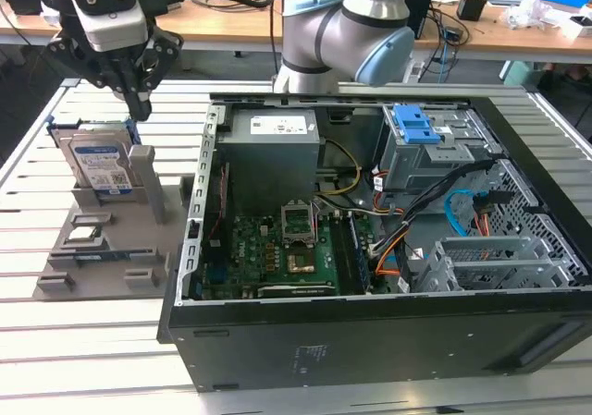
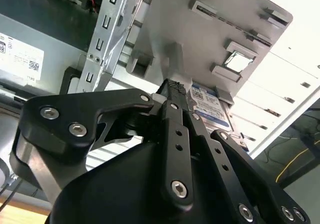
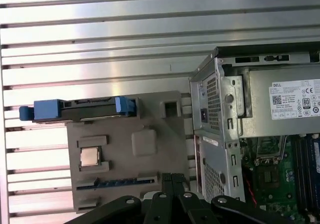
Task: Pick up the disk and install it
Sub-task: 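Reach for the disk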
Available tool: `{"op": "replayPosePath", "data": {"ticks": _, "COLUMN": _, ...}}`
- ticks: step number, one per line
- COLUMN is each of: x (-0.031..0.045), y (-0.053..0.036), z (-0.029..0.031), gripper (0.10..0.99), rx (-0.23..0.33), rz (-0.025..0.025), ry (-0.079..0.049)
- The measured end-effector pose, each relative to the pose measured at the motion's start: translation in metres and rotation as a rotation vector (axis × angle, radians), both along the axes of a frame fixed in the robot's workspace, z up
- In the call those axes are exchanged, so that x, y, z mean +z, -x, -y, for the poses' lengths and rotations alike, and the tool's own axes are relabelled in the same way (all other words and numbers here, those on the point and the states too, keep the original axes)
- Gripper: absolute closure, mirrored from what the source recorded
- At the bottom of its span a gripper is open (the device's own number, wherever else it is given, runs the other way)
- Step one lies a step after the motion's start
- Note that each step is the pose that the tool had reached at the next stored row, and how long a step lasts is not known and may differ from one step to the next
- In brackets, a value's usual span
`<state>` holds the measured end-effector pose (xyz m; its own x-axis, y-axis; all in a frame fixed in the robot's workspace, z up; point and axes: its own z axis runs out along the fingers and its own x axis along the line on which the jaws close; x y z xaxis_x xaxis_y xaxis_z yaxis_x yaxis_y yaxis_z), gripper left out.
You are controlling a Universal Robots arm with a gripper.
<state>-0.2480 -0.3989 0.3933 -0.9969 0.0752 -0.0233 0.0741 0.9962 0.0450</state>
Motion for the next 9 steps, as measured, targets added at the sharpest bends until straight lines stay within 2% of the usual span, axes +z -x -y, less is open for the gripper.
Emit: {"op": "replayPosePath", "data": {"ticks": 9, "x": 0.0000, "y": 0.0262, "z": 0.0000, "gripper": 0.980, "rx": 0.000, "rz": 0.0000, "ry": 0.000}}
